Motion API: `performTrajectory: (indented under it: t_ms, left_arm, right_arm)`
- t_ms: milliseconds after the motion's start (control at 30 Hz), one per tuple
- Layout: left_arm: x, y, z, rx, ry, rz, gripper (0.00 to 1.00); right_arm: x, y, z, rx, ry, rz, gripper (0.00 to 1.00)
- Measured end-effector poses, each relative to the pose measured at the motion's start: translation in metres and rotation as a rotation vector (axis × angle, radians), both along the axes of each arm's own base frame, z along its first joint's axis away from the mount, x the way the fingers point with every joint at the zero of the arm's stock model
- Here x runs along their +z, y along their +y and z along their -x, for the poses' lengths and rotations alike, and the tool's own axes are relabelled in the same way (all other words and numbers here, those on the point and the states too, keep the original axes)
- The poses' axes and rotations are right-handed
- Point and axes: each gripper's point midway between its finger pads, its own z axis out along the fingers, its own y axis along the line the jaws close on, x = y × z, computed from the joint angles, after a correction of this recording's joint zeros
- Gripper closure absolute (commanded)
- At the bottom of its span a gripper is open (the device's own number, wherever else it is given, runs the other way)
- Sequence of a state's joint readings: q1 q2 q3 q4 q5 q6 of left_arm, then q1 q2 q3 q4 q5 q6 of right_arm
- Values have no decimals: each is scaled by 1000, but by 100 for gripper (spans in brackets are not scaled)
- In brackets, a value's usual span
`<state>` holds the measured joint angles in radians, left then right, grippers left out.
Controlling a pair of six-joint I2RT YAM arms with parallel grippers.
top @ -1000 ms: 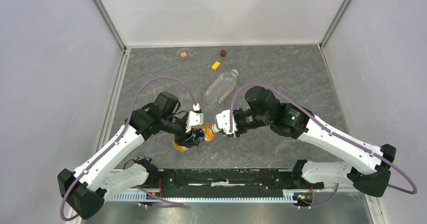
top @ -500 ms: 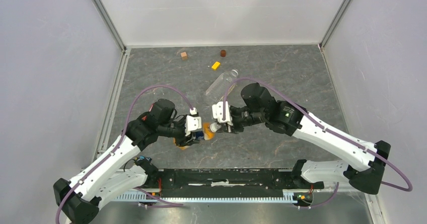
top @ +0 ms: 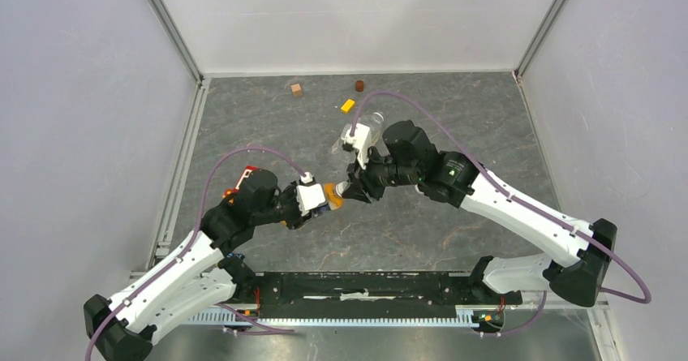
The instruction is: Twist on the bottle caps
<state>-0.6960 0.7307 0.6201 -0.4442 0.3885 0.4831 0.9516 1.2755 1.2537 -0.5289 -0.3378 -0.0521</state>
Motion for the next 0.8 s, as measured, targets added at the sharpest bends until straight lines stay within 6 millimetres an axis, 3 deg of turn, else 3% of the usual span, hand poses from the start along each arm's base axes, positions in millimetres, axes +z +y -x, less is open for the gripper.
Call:
performTrajectory:
  t_ms: [200,333,467,567,633,733,800]
  left_arm:
    - [11,0,-17,66,-105,11,85]
    - [2,5,-23,92,-147,-36,86]
    - [-20,10,-22,80,-172,-116,87]
    - [-32,12,-20,66,-182,-147,89]
    - [-36,13,-22,68,-195,-155,92]
    - [-33,11,-25,80,-218,-136,96]
    - [-25,8,-28,84,-246,-104,98]
  right_arm:
    - [1,-4,-20,-227,277,-95,100]
    - [-22,-7,-26,-356,521,-109,100]
    - [-51,-7,-19,-462,724,-110,94]
    - [-65,-7,-13,-517,826,-122,83]
    - [-68,-6,-13,-545,861,-133,72]
    - [-63,-6,-17,-571,857,-160,50]
    - [-54,-8,-20,-572,832,-193,42]
